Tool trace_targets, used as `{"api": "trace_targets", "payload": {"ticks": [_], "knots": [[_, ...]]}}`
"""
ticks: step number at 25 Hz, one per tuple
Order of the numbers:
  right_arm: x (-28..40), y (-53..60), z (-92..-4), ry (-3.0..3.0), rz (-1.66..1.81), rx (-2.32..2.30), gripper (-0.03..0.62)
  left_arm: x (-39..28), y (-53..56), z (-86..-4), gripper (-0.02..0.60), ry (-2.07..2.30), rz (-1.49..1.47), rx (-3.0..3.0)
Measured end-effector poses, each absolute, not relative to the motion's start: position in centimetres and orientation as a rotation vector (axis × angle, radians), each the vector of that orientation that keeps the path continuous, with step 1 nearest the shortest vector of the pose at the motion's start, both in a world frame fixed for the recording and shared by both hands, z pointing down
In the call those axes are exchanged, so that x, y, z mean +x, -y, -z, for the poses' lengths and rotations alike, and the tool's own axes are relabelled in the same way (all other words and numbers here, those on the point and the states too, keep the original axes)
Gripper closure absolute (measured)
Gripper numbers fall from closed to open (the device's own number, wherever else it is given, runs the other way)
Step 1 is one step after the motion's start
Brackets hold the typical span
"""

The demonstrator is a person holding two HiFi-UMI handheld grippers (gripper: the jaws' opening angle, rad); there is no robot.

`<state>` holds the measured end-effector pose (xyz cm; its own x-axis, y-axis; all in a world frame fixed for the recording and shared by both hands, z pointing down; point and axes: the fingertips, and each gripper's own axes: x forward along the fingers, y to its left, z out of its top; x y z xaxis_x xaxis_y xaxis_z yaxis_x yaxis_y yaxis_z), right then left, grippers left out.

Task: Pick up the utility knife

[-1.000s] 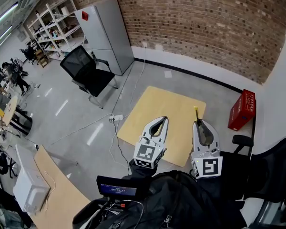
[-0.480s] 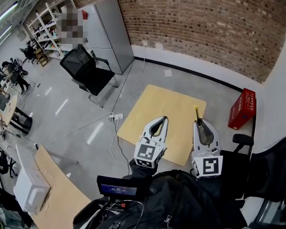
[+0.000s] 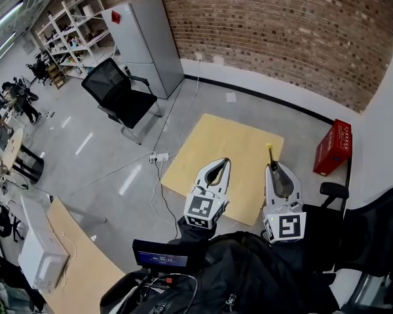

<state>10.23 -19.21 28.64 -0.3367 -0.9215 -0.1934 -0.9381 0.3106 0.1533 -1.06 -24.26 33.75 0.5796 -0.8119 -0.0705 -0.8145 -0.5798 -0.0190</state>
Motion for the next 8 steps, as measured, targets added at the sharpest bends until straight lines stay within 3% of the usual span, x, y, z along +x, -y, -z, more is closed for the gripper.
{"api": "trace_targets", "payload": {"ticks": [8], "knots": [[10.48, 19.77, -29.03, -2.491, -0.356, -1.76, 0.526, -0.58, 24.79, -34.42, 0.58, -1.409, -0.065, -2.766]]}}
